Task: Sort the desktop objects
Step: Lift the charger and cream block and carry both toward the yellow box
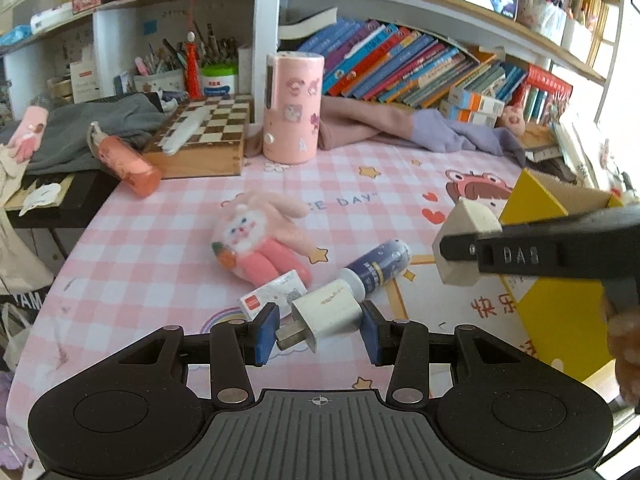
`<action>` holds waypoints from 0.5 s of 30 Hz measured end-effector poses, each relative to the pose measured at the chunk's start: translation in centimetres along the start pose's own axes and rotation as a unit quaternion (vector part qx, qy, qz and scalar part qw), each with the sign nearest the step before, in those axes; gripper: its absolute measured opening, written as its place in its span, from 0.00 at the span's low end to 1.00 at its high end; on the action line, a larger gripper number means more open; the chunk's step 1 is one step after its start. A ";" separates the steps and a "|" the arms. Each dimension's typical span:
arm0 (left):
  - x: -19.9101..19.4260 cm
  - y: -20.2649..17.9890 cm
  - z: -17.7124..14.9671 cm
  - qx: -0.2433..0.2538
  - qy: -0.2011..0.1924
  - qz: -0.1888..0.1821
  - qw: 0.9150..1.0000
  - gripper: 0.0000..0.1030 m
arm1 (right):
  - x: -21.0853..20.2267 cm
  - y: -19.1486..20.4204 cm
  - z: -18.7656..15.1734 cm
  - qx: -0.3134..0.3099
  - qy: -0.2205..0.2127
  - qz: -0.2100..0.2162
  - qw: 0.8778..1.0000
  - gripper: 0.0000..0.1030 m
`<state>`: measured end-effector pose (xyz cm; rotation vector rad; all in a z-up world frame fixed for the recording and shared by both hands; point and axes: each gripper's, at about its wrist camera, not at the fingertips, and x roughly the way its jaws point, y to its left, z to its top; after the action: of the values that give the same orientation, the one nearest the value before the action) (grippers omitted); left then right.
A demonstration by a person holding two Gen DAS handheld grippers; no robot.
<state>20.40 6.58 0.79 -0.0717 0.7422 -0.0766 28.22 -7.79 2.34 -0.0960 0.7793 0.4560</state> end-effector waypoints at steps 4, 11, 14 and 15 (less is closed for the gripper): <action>-1.5 0.3 -0.3 -0.004 -0.011 -0.007 1.000 0.41 | -1.3 0.9 -0.7 -0.013 -0.004 0.009 1.000 0.27; -3.5 0.9 -0.7 -0.008 -0.022 -0.026 0.999 0.41 | -3.3 2.1 -2.2 -0.017 -0.006 0.013 1.000 0.26; -4.8 1.1 -1.0 -0.017 -0.031 -0.030 0.999 0.41 | -4.2 2.4 -2.9 -0.015 -0.002 0.013 1.000 0.26; -5.2 1.2 -1.1 -0.020 -0.033 -0.032 0.999 0.41 | -4.4 2.5 -3.1 -0.016 -0.002 0.013 1.000 0.26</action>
<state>15.87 8.22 3.35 -0.1349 0.6751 -0.1200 22.36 -7.95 3.43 -0.1140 0.7703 0.4937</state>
